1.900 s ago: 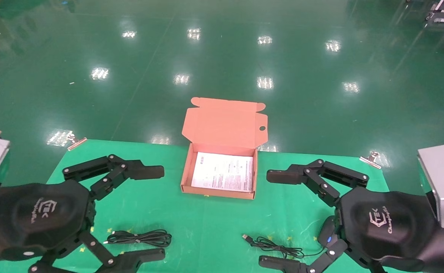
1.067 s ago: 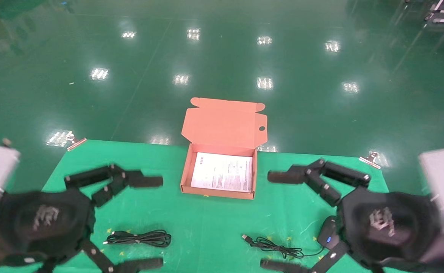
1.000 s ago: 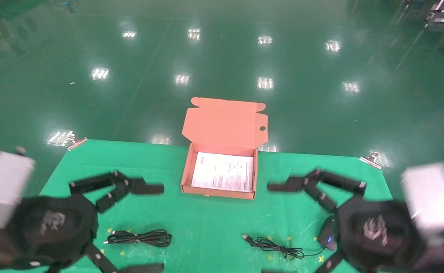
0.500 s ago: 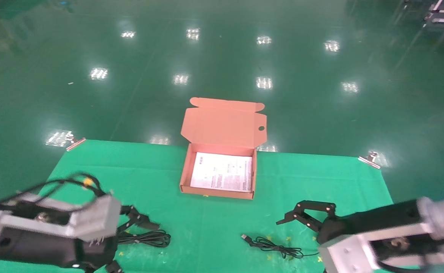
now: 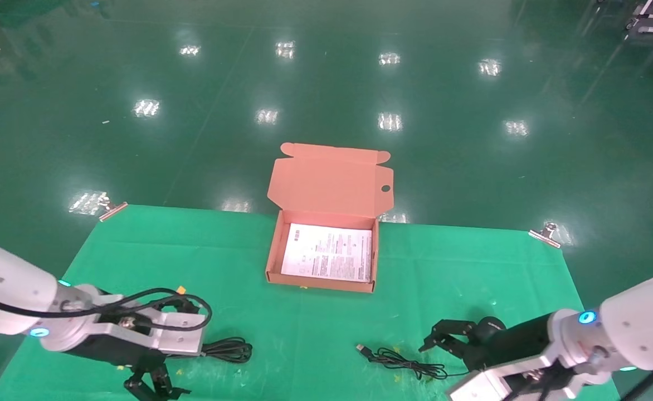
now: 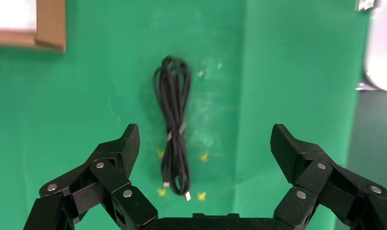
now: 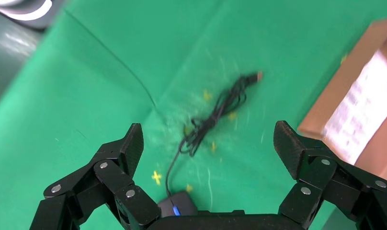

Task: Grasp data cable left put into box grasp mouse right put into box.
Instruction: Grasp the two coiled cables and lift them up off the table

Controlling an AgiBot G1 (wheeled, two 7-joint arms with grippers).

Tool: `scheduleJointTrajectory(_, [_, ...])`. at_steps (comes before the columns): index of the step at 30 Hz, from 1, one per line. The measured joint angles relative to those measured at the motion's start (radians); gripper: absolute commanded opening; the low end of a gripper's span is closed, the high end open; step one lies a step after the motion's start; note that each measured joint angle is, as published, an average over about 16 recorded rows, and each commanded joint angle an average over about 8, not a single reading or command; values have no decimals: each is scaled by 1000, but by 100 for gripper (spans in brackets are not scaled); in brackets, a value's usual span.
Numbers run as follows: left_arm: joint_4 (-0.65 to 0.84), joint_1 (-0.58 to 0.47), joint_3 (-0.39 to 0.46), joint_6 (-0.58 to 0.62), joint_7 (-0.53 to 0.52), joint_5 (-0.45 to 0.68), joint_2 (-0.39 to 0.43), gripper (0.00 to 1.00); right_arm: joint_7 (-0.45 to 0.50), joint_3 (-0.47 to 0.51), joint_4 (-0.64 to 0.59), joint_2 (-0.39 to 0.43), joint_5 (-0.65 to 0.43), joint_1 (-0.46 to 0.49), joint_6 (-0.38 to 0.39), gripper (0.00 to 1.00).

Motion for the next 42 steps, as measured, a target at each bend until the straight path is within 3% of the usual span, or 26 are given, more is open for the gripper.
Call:
scheduleJointTrajectory(8, [140,8,23,-73,-14,71,80,100,140,-32,-8,-51,-199,-73,142,100])
scheduleJointTrajectory(15, [344,1,26,-131,28,78,154,100,281,-46,-41,-109,-321,-118,219,100])
scheduleJointTrajectory(21, [522,-18,28,-184,90,85,214,100,341,-51,-107,-164,-350,-129,241,100])
scheduleJointTrajectory(29, [709,-48,27,-246,168,91,277,100,344,-53,-238,-235,-345,-121,272,100])
scheduleJointTrajectory(30, [729,-51,27,-253,175,91,284,100,341,-53,-254,-242,-344,-120,276,88])
scheduleJointTrajectory(31, [748,-55,26,-259,182,91,290,95,338,-52,-270,-249,-342,-119,281,75])
scheduleJointTrajectory(37, [832,-69,20,-282,211,84,312,20,321,-49,-341,-279,-334,-111,305,0])
scheduleJointTrajectory(39, [847,-71,18,-287,215,81,315,0,316,-48,-354,-284,-332,-110,311,0])
scheduleJointTrajectory(42, [860,-74,16,-291,219,79,318,0,311,-47,-363,-287,-330,-109,317,0])
